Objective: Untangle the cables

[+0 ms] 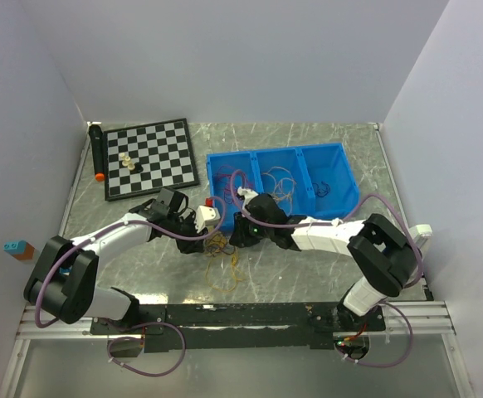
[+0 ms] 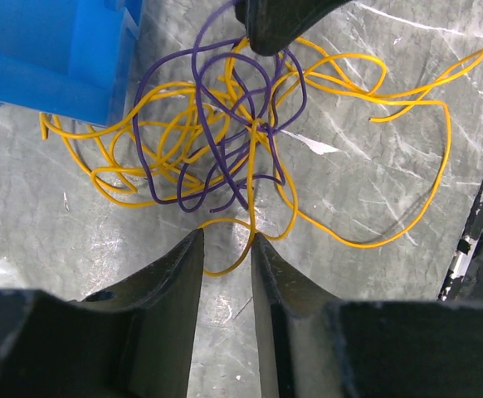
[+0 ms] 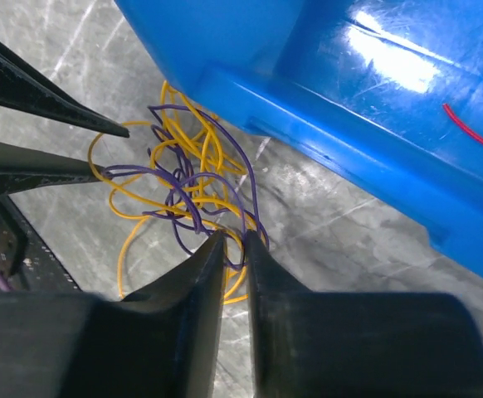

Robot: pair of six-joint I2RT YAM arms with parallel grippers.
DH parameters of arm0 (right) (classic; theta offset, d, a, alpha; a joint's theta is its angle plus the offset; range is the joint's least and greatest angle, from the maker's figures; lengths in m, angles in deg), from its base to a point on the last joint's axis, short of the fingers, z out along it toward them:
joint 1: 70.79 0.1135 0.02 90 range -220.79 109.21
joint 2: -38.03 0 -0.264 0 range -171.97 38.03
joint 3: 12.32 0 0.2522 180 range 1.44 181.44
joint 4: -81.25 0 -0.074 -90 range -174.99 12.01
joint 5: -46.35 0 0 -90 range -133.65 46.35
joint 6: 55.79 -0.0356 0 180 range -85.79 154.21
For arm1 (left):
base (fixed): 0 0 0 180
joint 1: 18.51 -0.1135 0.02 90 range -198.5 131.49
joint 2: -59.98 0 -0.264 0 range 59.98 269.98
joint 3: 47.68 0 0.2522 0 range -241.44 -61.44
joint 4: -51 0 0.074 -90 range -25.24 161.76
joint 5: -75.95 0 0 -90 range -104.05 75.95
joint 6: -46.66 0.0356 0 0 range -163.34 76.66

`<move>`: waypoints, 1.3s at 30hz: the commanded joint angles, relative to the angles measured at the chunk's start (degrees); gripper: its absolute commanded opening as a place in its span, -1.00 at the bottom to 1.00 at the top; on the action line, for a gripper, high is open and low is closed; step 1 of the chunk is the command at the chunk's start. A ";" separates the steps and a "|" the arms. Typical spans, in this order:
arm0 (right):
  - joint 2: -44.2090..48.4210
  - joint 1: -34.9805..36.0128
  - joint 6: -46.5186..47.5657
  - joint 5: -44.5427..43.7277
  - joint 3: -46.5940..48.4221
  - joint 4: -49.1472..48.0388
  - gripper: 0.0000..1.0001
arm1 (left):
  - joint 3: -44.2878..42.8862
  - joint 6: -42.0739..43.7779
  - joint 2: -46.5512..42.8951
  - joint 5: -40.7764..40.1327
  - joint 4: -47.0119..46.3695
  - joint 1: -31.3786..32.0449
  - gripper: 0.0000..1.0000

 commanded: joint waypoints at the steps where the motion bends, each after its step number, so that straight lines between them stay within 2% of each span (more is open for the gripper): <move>1: 2.97 -0.25 -0.86 0.91 -1.29 -4.21 -0.73 | 0.02 1.45 -0.89 -0.16 -0.24 0.22 -0.38; 4: 7.27 -0.34 0.02 -0.76 -1.82 -2.01 -1.00 | 0.28 1.89 -1.42 -1.03 0.20 0.22 -0.68; 6: 10.00 -0.33 0.46 -1.56 -2.09 0.01 -1.00 | 0.46 2.07 -1.59 -1.73 0.46 0.22 -0.94; 7: 11.41 -0.34 0.64 -1.91 -2.26 0.97 -1.00 | 0.54 1.90 -1.68 -2.26 0.46 0.13 -0.98; 18: 26.60 -0.34 1.16 -6.39 -3.94 10.20 -1.00 | 0.20 0.31 -6.78 -4.02 2.74 -2.50 -0.98; 22: 33.81 -0.69 3.79 -10.86 0.89 17.05 -1.00 | -0.25 0.66 -10.02 -6.39 5.29 -5.75 -0.99; 30: 48.14 -7.53 9.51 -19.39 12.84 26.29 -1.00 | -0.34 8.39 -13.99 -7.45 13.11 -17.18 -0.99; 39: 53.34 -9.92 17.41 -33.27 26.11 29.29 -1.00 | 3.62 12.70 -14.95 -13.33 13.21 -19.65 -0.98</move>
